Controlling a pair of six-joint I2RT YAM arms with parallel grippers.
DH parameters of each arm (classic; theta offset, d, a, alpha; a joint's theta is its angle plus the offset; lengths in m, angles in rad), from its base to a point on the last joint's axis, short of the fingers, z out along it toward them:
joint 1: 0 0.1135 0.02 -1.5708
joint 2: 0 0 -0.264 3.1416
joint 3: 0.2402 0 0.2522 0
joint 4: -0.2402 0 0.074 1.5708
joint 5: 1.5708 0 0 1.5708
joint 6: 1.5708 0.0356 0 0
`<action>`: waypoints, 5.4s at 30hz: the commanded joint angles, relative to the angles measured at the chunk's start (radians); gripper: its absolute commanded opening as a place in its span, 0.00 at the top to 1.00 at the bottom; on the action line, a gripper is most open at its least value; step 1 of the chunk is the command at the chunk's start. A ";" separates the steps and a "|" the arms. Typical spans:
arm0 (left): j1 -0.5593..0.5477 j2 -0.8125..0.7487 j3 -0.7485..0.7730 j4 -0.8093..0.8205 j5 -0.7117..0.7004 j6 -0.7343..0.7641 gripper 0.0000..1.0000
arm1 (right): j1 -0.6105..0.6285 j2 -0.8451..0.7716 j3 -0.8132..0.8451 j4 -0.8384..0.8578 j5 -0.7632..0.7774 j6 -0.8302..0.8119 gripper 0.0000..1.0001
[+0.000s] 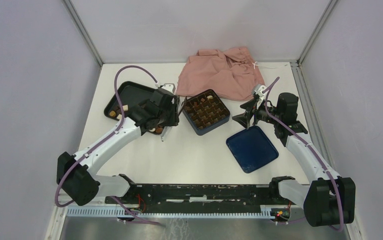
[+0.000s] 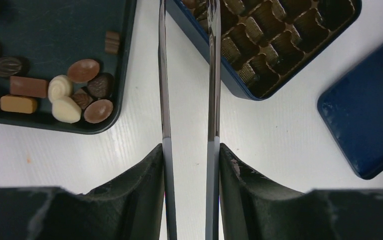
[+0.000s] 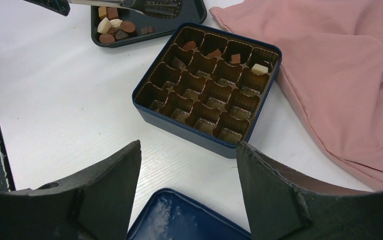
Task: Pack the chocolate
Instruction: Place the fake chocolate in the packing box, then pick up the fake chocolate from the plate, then place the fake chocolate in the packing box.
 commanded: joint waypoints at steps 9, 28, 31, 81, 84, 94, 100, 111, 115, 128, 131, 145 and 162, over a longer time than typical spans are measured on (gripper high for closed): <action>0.289 -0.100 -0.008 -0.065 0.071 0.100 0.54 | 0.006 -0.004 0.035 0.020 -0.005 -0.013 0.25; 0.448 0.013 -0.056 -0.093 0.029 0.159 0.54 | 0.007 -0.001 0.035 0.020 -0.004 -0.015 0.25; 0.454 0.040 -0.048 -0.089 0.032 0.164 0.53 | 0.007 -0.002 0.036 0.018 -0.004 -0.015 0.25; 0.512 -0.017 0.013 -0.031 0.295 0.209 0.92 | 0.013 0.004 0.041 0.007 -0.004 -0.023 0.25; 0.512 -0.078 -0.032 0.002 0.414 0.190 0.93 | 0.014 0.003 0.041 0.007 -0.004 -0.023 0.25; 0.405 -0.167 -0.107 0.140 0.610 0.060 0.92 | 0.013 0.000 0.041 0.008 -0.001 -0.024 0.25; 0.244 -0.130 -0.086 0.172 0.498 0.019 0.92 | 0.013 0.000 0.041 0.007 -0.001 -0.024 0.25; 0.110 -0.015 -0.019 0.172 0.357 0.014 0.91 | 0.013 -0.002 0.043 0.004 -0.001 -0.029 0.25; 0.091 0.016 -0.001 0.172 0.339 0.019 0.91 | 0.013 -0.001 0.044 0.004 -0.001 -0.029 0.25; 0.049 0.119 0.059 0.158 0.259 0.046 0.88 | 0.014 -0.001 0.046 0.002 -0.003 -0.030 0.25; 0.037 0.148 0.080 0.148 0.241 0.056 0.85 | 0.014 -0.001 0.046 0.001 -0.004 -0.031 0.25; 0.010 0.221 0.131 0.115 0.178 0.073 0.62 | 0.014 -0.002 0.045 0.000 -0.004 -0.032 0.25; 0.002 0.224 0.148 0.096 0.169 0.077 0.54 | 0.014 -0.003 0.047 -0.002 -0.005 -0.033 0.25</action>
